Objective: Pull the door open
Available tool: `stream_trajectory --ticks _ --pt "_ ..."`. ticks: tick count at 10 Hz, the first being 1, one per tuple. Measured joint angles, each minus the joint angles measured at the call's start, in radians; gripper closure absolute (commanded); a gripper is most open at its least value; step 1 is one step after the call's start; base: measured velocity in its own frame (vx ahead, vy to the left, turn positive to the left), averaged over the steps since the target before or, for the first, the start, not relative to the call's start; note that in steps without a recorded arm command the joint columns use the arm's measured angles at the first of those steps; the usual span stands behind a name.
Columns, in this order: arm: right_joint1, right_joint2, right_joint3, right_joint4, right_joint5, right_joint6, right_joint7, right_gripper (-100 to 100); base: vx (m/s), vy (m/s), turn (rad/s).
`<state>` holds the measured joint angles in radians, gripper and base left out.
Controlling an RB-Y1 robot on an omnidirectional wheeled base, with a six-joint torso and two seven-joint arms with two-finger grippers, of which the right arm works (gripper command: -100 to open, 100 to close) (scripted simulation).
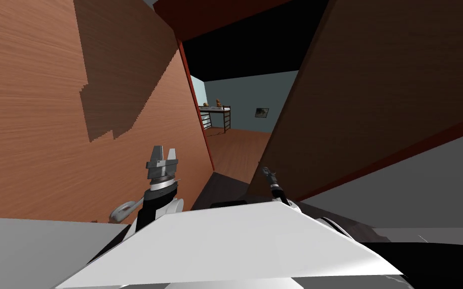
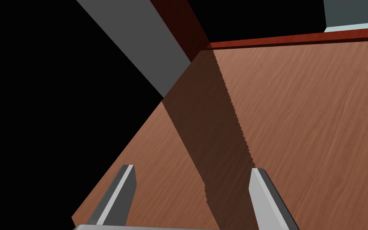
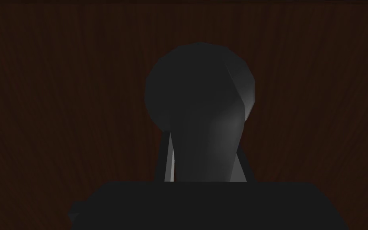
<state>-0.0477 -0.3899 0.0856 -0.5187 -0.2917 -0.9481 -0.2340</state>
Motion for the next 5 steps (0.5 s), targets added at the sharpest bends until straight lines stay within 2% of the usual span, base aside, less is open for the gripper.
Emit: stream_trajectory --ticks 5 --pt "0.038 -0.043 0.054 -0.015 0.02 -0.053 -0.055 100 -0.232 -0.049 0.115"
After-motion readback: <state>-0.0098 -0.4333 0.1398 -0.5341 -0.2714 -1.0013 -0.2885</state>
